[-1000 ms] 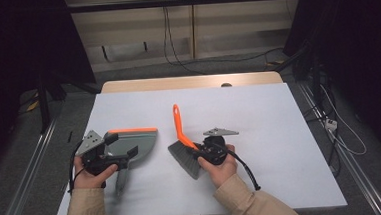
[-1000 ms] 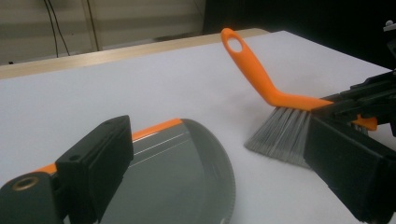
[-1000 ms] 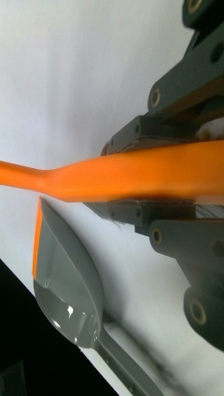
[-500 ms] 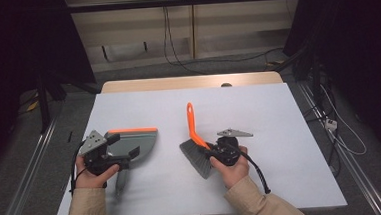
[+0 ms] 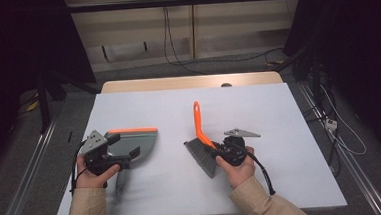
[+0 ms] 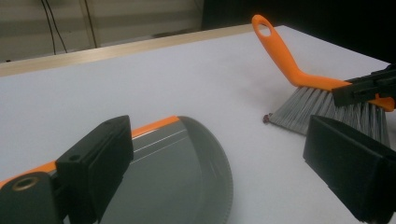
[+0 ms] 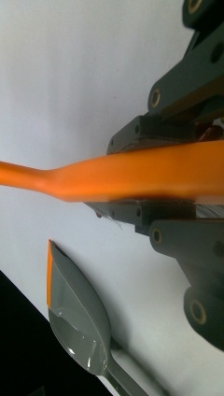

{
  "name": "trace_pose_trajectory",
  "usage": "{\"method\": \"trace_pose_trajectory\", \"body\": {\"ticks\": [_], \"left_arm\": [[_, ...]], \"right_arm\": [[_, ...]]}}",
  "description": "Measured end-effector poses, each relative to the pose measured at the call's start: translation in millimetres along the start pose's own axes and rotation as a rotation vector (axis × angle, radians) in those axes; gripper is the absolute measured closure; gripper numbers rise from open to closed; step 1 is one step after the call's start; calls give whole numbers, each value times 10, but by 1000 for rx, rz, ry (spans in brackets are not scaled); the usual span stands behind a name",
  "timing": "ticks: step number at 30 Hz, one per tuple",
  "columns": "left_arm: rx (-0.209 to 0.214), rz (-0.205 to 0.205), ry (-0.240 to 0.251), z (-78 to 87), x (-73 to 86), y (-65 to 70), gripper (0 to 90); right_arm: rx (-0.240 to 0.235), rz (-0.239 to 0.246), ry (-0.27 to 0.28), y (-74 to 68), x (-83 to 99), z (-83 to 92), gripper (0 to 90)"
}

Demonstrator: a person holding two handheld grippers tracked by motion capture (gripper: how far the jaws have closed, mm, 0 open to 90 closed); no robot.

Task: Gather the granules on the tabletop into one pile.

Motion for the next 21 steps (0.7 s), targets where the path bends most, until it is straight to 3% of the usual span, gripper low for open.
{"method": "trace_pose_trajectory", "body": {"ticks": [7,14,17,21], "left_arm": [[1,-1,-2,-12,5,0,85],[0,4,-4,-18,8,-3,84],[0,2,-5,-14,8,-9,85],[-2,4,-1,-7,6,-13,84]], "right_arm": [[-34,-46,17,1,-31,-7,703],[-110,-77,71,-76,-213,-27,709],[-145,-62,99,-103,-364,-36,709],[-176,-2,134,-43,-555,-91,709]]}}
Point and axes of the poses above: each handheld gripper's, and its own axes: z roughly backward along the jaws, x roughly out of its underside, y roughly to its right, the point moved 2 cm from there along -z, roughly forward along the jaws, and after that the axes turned 15 degrees about y, right-handed, at the moved point
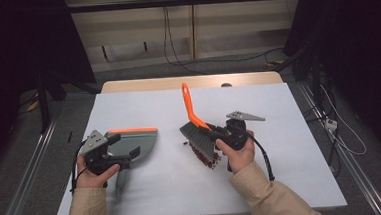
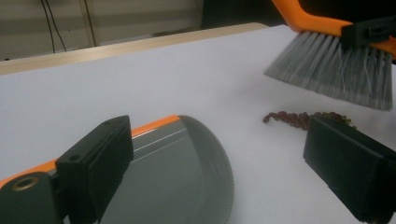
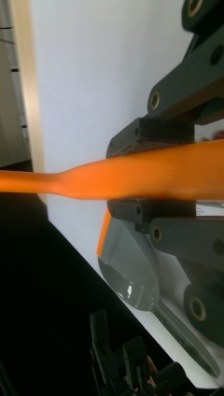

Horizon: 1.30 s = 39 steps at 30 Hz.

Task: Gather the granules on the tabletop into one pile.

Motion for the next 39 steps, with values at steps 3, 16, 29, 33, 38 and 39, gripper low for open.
{"method": "trace_pose_trajectory", "body": {"ticks": [3,16,29,33,38,39], "left_arm": [[1,1,-2,-2,3,-2,84],[-11,7,-11,-5,26,-49,84],[-22,8,-20,11,40,-55,84],[-24,11,-13,14,36,-49,84],[-24,8,-17,22,35,-47,84],[-22,7,-18,27,34,-49,85]], "right_arm": [[-49,86,-12,101,-75,-92,710],[-204,355,-88,467,5,-559,710],[-456,526,-163,369,199,-645,707],[-434,557,-227,331,160,-615,706],[-460,575,-292,275,147,-608,708],[-474,572,-297,282,145,-596,708]]}}
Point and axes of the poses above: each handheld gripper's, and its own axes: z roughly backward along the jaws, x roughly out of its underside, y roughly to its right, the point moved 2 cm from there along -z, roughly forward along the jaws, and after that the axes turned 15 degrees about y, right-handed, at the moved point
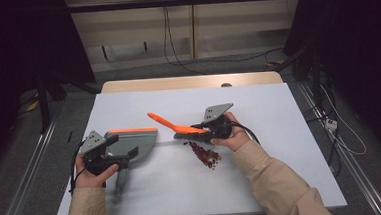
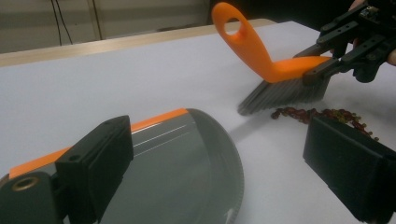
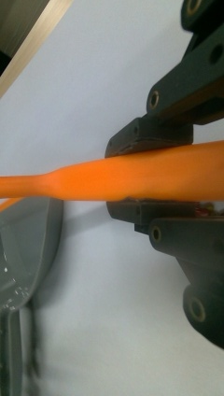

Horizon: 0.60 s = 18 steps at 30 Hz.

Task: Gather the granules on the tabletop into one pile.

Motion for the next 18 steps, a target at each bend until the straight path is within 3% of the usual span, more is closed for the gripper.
{"method": "trace_pose_trajectory", "body": {"ticks": [8,18], "left_arm": [[-10,1,3,30,5,-17,85],[-8,1,7,31,2,-6,85]], "right_arm": [[-44,48,-7,-84,21,120,709],[-49,43,7,-213,68,267,710]]}}
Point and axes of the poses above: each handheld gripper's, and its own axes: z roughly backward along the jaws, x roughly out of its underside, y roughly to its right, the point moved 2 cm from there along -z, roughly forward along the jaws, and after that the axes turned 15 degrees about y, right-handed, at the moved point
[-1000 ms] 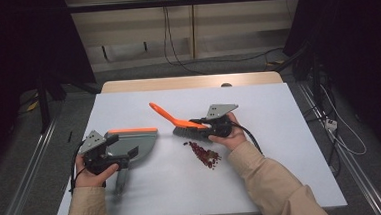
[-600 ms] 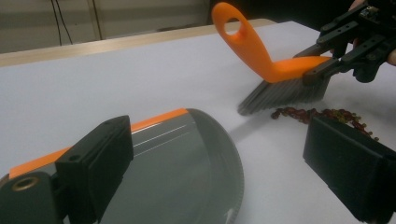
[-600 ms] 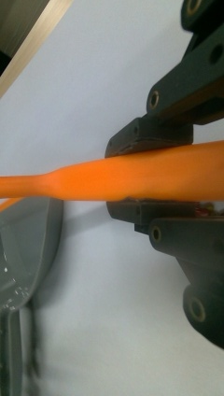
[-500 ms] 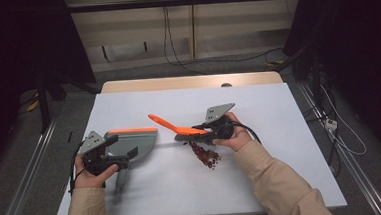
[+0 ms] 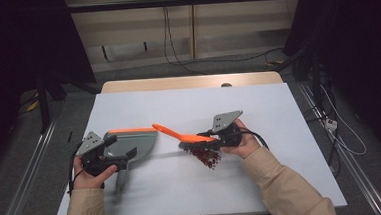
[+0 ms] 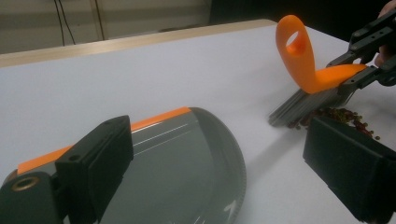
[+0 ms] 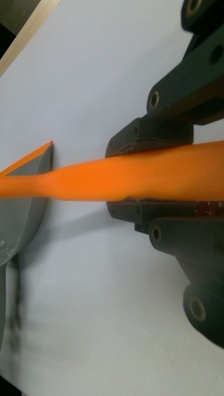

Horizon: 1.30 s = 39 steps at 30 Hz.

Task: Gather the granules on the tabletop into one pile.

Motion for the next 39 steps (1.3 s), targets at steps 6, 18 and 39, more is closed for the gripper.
{"method": "trace_pose_trajectory", "body": {"ticks": [6,18,39], "left_arm": [[3,-5,-4,2,0,10,84],[8,-6,-10,-10,12,20,85],[26,4,14,-9,-14,22,84]], "right_arm": [[12,-10,18,-59,11,33,711],[136,-62,122,-21,-41,86,712],[885,-270,72,-655,186,723,712]]}}
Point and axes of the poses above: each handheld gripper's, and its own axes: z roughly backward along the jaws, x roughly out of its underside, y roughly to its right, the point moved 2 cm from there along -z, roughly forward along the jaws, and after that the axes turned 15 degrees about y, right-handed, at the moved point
